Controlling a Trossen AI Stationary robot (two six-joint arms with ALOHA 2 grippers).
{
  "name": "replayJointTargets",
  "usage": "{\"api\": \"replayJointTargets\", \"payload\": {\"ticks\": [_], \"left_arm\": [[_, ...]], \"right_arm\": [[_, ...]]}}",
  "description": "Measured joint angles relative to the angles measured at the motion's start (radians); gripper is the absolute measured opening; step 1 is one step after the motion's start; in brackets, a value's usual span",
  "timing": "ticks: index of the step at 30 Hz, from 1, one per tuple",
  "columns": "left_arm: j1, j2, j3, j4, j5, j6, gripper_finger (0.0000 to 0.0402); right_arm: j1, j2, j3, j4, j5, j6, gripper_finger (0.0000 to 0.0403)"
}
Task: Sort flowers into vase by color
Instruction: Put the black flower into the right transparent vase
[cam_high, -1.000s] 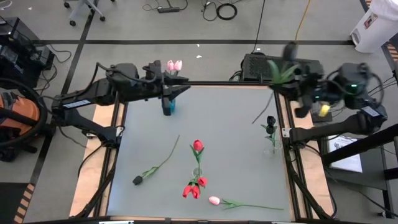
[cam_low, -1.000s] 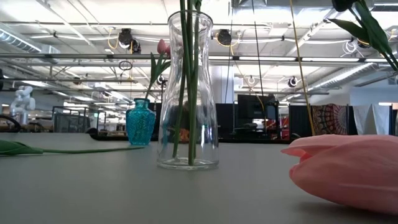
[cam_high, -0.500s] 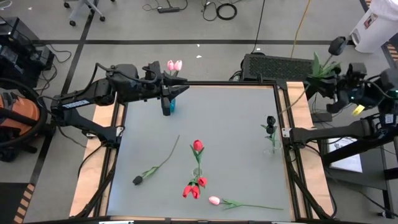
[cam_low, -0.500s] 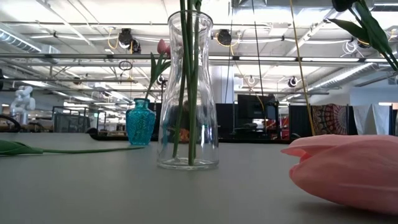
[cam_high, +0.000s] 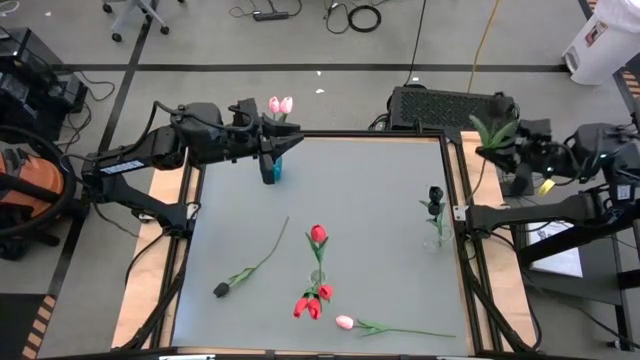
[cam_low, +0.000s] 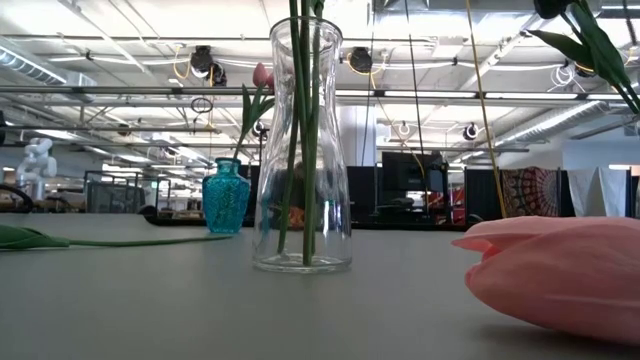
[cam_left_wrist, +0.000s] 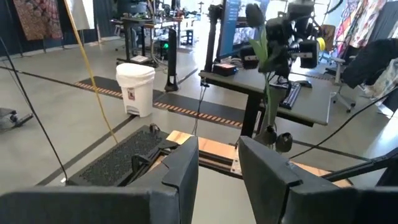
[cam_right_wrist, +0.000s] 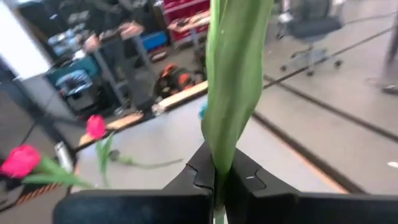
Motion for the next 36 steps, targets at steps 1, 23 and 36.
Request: {"api": "replayJointTargets", "payload": {"ticks": [1,23,36], "left_arm": [[0.0,0.0,0.0,0.0,0.0,-0.01,0.0123],[0.0,0.008,0.0,-0.002,-0.005,-0.047,0.0123],[0.0,0.029,0.0,-0.003,-0.053,-0.047,0.0123]], "right_arm": [[0.0,0.0,-0.012,0.0,-0.023,0.004,0.0004],[-0.001,-0.413,-0.36,0.215,-0.036,0.009,0.0003],[-0.002,-0.558,-0.572,0.215,-0.05,0.127,0.0002]]}}
